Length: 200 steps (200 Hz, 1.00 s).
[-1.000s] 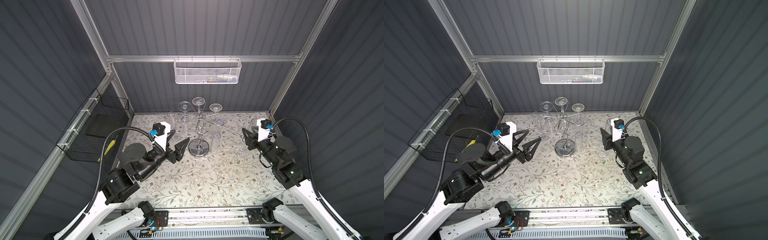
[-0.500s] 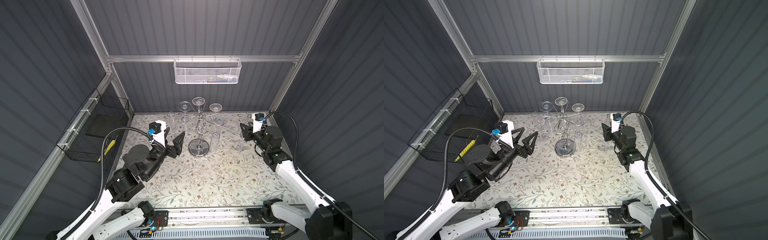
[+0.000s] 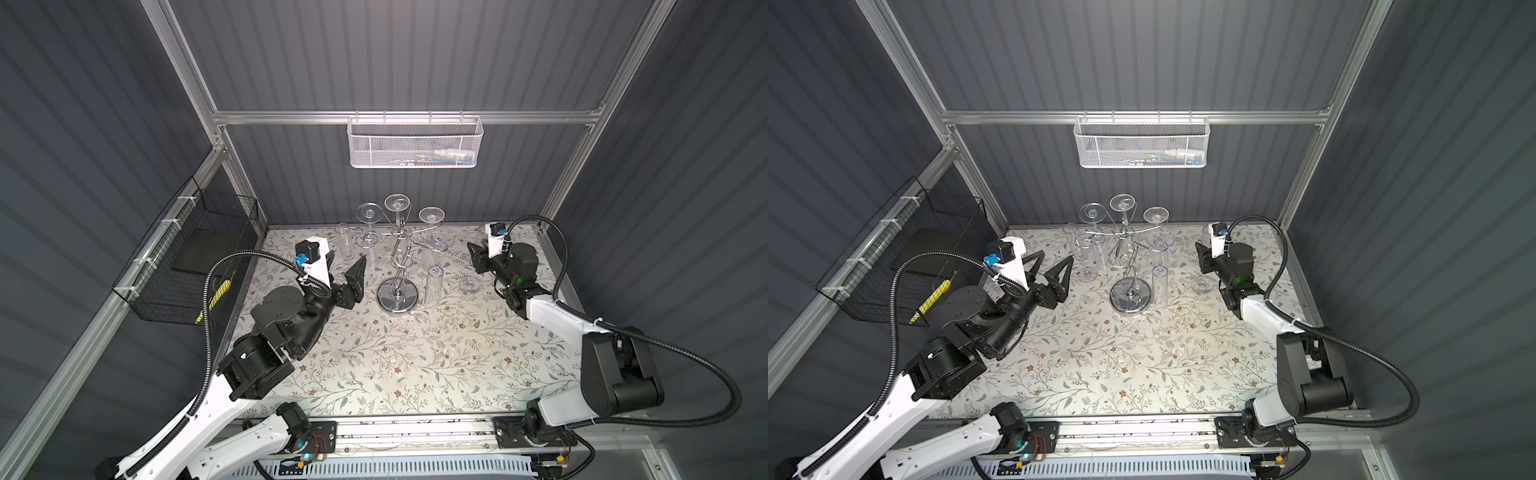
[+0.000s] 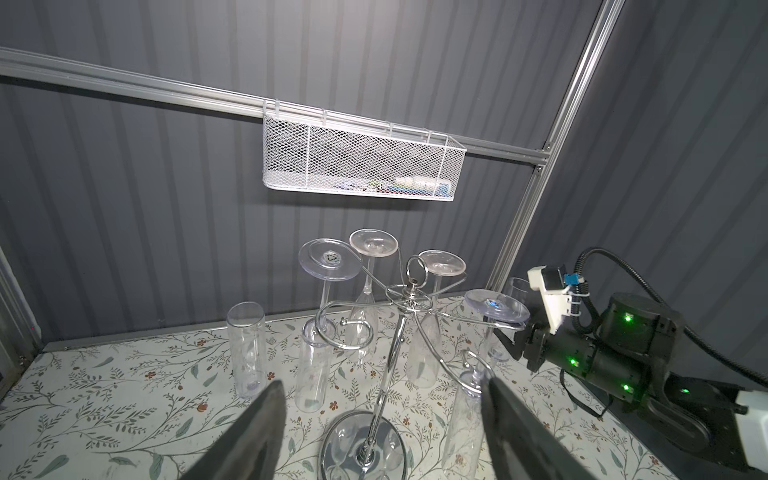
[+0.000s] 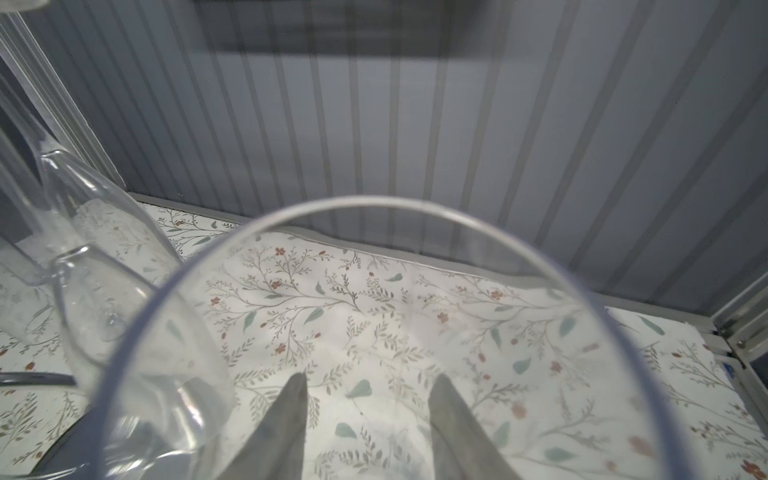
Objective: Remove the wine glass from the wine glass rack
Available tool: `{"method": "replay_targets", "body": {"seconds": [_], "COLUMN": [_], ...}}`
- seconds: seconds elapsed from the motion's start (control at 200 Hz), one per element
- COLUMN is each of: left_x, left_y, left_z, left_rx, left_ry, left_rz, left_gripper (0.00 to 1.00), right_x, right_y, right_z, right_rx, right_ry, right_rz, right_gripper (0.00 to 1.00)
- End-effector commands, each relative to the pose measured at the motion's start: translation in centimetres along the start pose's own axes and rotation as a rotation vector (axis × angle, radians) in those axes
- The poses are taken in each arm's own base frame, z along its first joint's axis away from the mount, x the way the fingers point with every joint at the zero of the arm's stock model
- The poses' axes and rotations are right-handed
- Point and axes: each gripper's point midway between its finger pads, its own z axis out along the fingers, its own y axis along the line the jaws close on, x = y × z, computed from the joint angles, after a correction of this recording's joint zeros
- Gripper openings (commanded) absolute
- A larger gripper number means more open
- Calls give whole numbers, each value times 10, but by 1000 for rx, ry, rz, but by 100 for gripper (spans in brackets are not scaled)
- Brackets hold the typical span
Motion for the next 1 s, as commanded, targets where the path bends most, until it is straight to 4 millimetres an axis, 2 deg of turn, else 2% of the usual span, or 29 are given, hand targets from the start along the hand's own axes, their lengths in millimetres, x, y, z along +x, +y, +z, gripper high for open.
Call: {"method": "replay_targets", "body": {"seconds": [0.0, 0.29, 0.475, 0.74, 0.995], "left_x": [7, 9, 7, 10, 11], "left_y": [0, -5, -6, -11, -12], "left_z": [6, 18, 23, 31, 31], "left_rx": [-13, -16, -24, -16, -11], "left_ry": [8, 5, -5, 16, 14], "left_rz": [-12, 15, 19, 43, 37], "left_gripper": [76, 76, 76, 76, 76], "right_x": [-40, -33, -25, -13, -1], "right_y": [-9, -24, -28, -30, -32], "right_z": [12, 53, 71, 81, 85], "right_rx": [17, 49, 49, 50, 55], "right_ry": [-146, -180, -181, -172, -160], "right_rz": [-66, -61, -58, -43, -30], "right_gripper": [38, 38, 38, 39, 39]}}
